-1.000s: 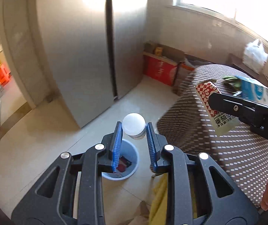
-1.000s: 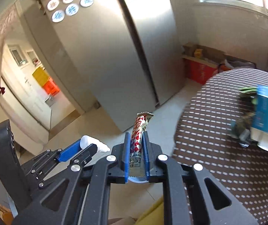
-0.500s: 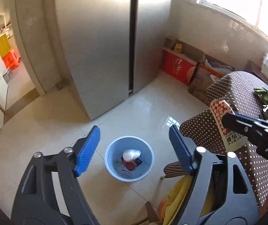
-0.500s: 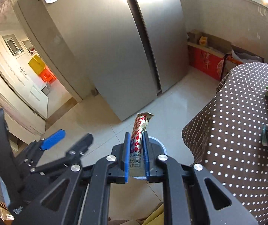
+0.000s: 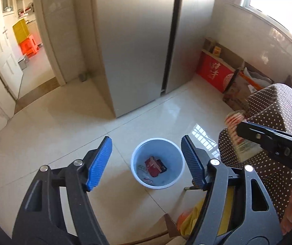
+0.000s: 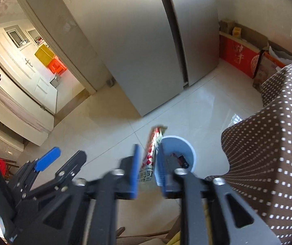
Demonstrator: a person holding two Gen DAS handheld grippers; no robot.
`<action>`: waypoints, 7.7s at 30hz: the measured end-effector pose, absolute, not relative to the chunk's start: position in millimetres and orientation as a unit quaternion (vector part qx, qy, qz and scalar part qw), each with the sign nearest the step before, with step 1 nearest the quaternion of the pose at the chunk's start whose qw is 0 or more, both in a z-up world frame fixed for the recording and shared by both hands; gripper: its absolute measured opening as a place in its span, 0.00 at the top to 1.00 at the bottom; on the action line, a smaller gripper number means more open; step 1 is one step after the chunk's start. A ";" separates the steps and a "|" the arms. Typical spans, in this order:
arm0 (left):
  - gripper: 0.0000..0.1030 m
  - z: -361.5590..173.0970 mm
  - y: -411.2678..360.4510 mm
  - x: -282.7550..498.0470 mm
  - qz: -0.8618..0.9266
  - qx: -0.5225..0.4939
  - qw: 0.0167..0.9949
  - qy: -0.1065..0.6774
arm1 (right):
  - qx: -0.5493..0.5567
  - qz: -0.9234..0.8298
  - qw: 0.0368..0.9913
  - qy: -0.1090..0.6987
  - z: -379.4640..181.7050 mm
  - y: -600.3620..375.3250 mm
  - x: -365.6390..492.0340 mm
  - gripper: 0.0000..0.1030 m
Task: Collect trash
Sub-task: 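Carry the bottle and striped wrapper over the blue bucket and open both grippers, then move both grippers back to the table toward the blue-white box, then grasp the blue-white box with the right gripper while the left gripper grasps the black snack bag, then carry the box and black bag over the blue bucket and open both grippers, then move both grippers back over the table toward the newspaper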
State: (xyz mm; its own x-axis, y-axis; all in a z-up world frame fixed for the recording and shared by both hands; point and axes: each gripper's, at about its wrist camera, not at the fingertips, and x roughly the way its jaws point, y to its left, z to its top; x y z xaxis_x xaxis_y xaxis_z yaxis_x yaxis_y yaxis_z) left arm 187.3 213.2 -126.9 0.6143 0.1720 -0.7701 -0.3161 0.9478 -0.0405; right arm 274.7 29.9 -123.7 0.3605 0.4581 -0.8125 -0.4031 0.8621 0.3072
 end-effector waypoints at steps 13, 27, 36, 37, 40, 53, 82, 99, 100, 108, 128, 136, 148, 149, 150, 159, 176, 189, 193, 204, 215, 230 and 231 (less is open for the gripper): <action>0.33 -110.4 210.1 168.7 0.146 -0.087 0.899 0.403 | 0.023 0.256 0.834 0.489 -119.1 22.1 270.3 0.33; 0.32 -87.0 143.7 176.6 0.081 -0.068 0.916 0.388 | 0.051 0.211 0.868 0.446 -84.7 -56.6 242.9 0.25; 0.27 -74.6 68.4 187.2 0.006 -0.044 0.923 0.382 | 0.094 0.139 0.892 0.419 -71.5 -151.2 231.6 0.20; 0.27 -73.0 62.1 188.3 0.000 -0.041 0.924 0.381 | 0.099 0.132 0.894 0.417 -71.7 -160.3 231.3 0.20; 0.24 -69.1 35.7 190.5 -0.024 -0.029 0.925 0.378 | 0.116 0.107 0.898 0.410 -69.3 -193.1 227.8 0.20; 0.24 -58.4 -58.7 223.9 -0.101 0.015 0.918 0.383 | 0.175 0.047 0.905 0.384 -57.6 -321.7 235.0 0.19; 0.23 -71.4 -74.4 272.5 -0.109 0.005 0.906 0.408 | 0.196 0.109 0.912 0.344 -53.2 -327.3 282.7 0.95; 0.20 -92.1 -131.2 285.8 -0.203 0.052 0.885 0.415 | 0.197 -0.037 0.946 0.253 -20.1 -401.8 193.3 0.96; 0.20 -94.2 -134.8 289.0 -0.203 0.058 0.886 0.414 | 0.200 -0.041 0.946 0.252 -21.3 -404.7 191.1 0.96; 0.62 -112.4 -138.7 317.6 -0.226 0.032 0.866 0.445 | 0.198 -0.055 0.944 0.258 -22.2 -408.9 188.5 0.96; 0.74 -77.0 -55.4 278.6 -0.158 -0.006 0.898 0.410 | 0.171 0.018 0.954 0.247 2.5 -341.8 201.2 0.96; 0.74 -73.2 4.9 256.4 -0.095 -0.027 0.908 0.408 | 0.162 0.099 0.945 0.266 -4.1 -280.6 216.1 0.96; 0.74 -69.7 104.0 225.1 0.014 -0.068 0.913 0.401 | 0.136 0.222 0.912 0.317 -27.0 -158.7 241.8 0.96; 0.74 -69.7 113.3 222.1 0.023 -0.072 0.913 0.400 | 0.134 0.230 0.909 0.322 -29.3 -149.0 242.9 0.96; 0.74 -69.7 121.3 219.9 0.031 -0.077 0.913 0.399 | 0.132 0.235 0.906 0.326 -32.0 -139.3 244.4 0.96; 0.74 -84.9 168.1 214.4 0.073 -0.102 0.903 0.410 | 0.102 0.276 0.878 0.378 -61.4 -60.1 259.9 0.96; 0.25 -141.2 210.2 249.3 0.097 -0.138 0.879 0.446 | 0.069 0.247 0.857 0.448 -118.6 0.8 291.6 0.95; 0.25 -153.2 233.8 229.3 0.154 -0.140 0.864 0.459 | 0.026 0.238 0.825 0.513 -166.1 47.5 308.4 0.77; 0.25 -153.7 238.9 219.1 0.168 -0.141 0.860 0.460 | 0.014 0.241 0.821 0.518 -173.6 55.4 307.0 0.35; 0.25 -151.1 221.0 204.4 0.162 -0.140 0.863 0.458 | 0.012 0.252 0.820 0.513 -162.1 38.0 284.5 0.36; 0.25 -133.1 168.6 196.5 0.120 -0.112 0.881 0.444 | 0.043 0.247 0.849 0.466 -116.0 -13.1 254.2 0.34; 0.25 -100.5 51.9 213.7 0.000 -0.044 0.902 0.429 | 0.093 0.111 0.910 0.388 -74.5 -164.8 223.4 0.19; 0.25 -99.9 41.4 214.2 -0.010 -0.040 0.903 0.429 | 0.100 0.101 0.911 0.386 -74.4 -177.1 221.7 0.19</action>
